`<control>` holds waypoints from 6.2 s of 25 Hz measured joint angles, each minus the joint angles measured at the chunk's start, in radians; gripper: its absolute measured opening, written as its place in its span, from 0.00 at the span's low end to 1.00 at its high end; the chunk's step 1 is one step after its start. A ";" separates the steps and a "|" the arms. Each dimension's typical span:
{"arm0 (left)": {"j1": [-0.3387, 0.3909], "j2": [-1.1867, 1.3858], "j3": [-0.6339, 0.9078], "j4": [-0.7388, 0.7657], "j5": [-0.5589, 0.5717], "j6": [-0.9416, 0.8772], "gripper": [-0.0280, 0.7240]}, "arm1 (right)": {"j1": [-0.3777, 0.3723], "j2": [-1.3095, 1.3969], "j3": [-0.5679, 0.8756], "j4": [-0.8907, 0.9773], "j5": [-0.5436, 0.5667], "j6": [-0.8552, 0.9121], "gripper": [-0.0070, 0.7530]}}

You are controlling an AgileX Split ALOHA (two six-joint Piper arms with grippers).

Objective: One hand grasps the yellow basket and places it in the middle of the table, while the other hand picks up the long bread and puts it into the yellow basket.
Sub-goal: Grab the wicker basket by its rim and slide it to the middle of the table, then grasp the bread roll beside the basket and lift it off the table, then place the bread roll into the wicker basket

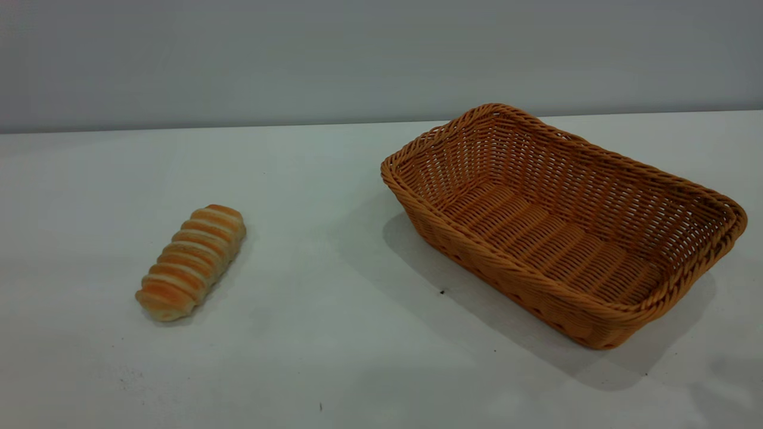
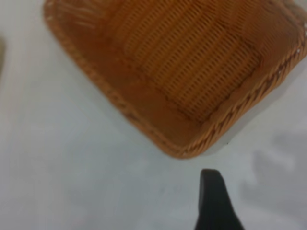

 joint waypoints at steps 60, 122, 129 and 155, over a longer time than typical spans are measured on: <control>0.000 0.000 0.000 0.051 0.026 0.000 0.72 | 0.379 1.016 -0.505 0.252 -0.166 -0.076 0.14; 0.000 1.713 -0.406 -1.136 -0.665 1.193 0.62 | 0.079 -0.053 -0.227 -0.431 0.322 0.077 0.76; 0.002 1.835 -0.437 -1.276 -0.627 1.316 0.60 | 0.079 -0.053 -0.227 -0.428 0.322 0.076 0.76; -0.191 1.454 -0.424 -1.096 -0.398 1.240 0.10 | 0.079 -0.053 -0.227 -0.428 0.312 0.076 0.76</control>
